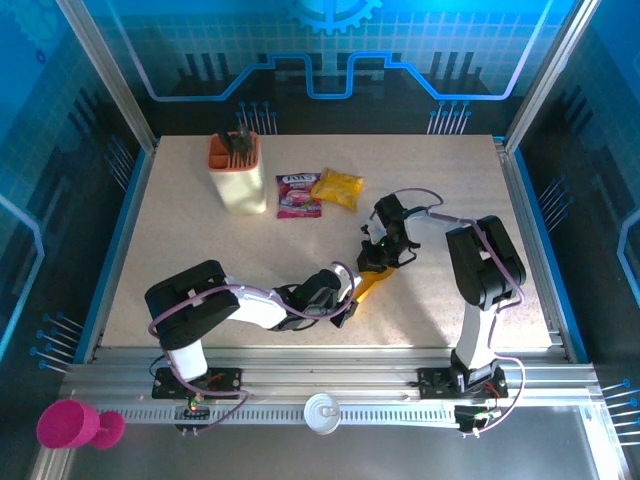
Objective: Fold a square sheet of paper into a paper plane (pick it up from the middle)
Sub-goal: Fold the wing for the fifth time at the center of the table.
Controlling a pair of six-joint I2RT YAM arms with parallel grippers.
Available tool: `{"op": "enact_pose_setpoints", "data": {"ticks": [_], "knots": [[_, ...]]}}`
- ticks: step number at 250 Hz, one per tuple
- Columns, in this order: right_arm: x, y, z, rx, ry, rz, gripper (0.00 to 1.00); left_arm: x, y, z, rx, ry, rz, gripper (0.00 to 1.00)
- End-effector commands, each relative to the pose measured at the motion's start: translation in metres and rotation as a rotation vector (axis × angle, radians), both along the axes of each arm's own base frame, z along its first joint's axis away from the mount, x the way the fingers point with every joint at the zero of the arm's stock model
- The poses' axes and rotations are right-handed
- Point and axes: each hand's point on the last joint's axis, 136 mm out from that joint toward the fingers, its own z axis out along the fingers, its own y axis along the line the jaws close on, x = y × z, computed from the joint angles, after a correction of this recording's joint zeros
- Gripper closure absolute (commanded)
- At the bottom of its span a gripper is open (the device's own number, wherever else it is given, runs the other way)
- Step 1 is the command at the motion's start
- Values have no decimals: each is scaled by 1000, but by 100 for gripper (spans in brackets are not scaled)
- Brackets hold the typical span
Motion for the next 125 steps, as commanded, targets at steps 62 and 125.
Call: {"op": "enact_pose_setpoints", "data": {"ticks": [62, 125], "knots": [[-17, -14, -34, -90, 62, 27, 98, 4, 3, 6, 2, -23, 3, 100], [-23, -18, -44, -110, 78, 28, 99, 9, 5, 7, 10, -37, 7, 100]]}}
